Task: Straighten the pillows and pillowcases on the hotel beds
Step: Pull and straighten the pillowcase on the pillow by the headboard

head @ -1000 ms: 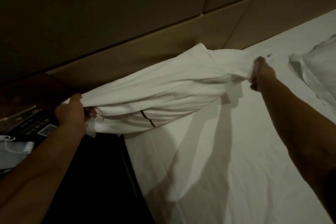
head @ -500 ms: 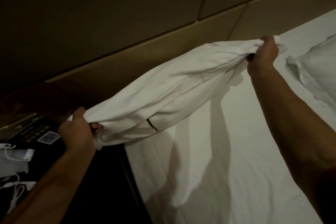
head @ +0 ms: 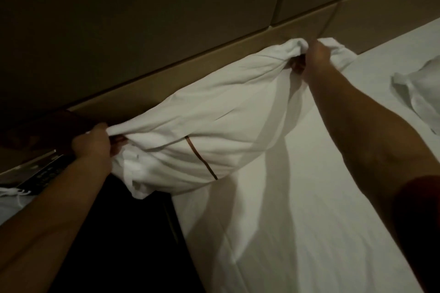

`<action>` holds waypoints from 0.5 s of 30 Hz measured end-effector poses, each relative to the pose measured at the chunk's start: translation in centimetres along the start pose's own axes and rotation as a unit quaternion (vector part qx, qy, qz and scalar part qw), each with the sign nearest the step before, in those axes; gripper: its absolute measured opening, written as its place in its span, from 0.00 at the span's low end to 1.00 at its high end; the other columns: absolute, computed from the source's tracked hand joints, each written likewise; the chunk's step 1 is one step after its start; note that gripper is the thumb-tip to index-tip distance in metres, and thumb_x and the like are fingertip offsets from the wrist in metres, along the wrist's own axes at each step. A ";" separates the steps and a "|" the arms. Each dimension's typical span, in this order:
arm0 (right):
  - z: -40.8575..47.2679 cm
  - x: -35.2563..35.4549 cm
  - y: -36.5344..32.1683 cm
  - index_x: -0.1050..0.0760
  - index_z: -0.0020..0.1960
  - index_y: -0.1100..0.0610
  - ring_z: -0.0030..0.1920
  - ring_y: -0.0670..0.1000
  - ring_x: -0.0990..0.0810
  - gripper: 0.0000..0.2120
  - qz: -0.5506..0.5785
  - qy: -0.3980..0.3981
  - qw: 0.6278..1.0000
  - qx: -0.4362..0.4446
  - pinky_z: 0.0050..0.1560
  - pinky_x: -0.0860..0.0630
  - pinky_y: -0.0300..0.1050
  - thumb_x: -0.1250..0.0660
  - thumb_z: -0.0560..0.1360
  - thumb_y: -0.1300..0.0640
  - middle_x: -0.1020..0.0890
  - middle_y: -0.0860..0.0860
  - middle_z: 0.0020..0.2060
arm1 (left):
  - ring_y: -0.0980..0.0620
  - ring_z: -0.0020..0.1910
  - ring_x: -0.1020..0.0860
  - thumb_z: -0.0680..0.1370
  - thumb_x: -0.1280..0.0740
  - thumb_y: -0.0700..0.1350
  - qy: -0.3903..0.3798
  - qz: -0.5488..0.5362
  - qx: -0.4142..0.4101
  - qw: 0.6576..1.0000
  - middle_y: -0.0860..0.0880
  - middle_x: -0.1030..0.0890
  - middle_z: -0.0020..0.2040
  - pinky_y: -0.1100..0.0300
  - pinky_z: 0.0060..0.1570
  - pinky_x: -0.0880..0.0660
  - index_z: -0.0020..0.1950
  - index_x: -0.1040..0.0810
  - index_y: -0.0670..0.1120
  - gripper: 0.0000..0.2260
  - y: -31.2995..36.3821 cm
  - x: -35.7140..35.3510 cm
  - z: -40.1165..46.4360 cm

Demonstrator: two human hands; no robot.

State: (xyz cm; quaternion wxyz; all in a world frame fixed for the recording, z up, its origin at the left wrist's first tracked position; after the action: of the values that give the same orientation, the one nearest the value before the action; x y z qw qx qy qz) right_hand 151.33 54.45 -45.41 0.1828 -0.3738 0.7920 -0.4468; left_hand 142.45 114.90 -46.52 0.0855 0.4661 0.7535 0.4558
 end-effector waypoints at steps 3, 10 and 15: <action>0.0 0.4 0.7 0.24 0.47 0.60 0.43 0.55 0.17 0.16 0.019 0.007 0.998 -0.063 0.48 0.19 0.47 0.41 0.83 0.49 0.18 0.57 0.42 | 0.41 0.47 0.17 0.79 0.38 0.47 0.014 0.135 -0.071 0.988 0.38 0.18 0.54 0.50 0.50 0.20 0.63 0.23 0.37 0.18 1.6 0.1 -0.4; -2.3 4.5 3.3 0.28 0.32 0.53 0.29 0.51 0.23 0.22 0.113 0.041 0.993 -0.002 0.38 0.23 0.46 0.38 0.78 0.39 0.25 0.49 0.24 | 0.48 0.34 0.21 0.80 0.44 0.61 -0.094 0.316 -0.349 0.877 0.45 0.19 0.30 0.54 0.42 0.27 0.32 0.18 0.48 0.26 0.8 -3.8 -9.8; -3.0 3.4 3.6 0.24 0.40 0.49 0.37 0.49 0.17 0.19 -0.013 0.031 0.999 0.039 0.42 0.17 0.46 0.36 0.74 0.34 0.18 0.48 0.35 | 0.45 0.32 0.18 0.73 0.55 0.77 -0.176 0.090 0.068 0.978 0.40 0.16 0.32 0.57 0.38 0.25 0.39 0.18 0.38 0.45 -6.7 -5.9 -6.9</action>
State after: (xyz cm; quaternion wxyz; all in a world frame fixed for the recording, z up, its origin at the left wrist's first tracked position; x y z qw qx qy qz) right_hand 145.69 54.75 -46.73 0.1670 -0.3624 0.7741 -0.4914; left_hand 137.73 105.11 -49.44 0.1431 0.6094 0.7112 0.3199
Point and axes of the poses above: each hand's wrist, its own z-axis towards the middle knuckle, its own x-axis out of the back of the hand, y = z × x, the point moved 10 cm from there along z, towards the middle knuckle
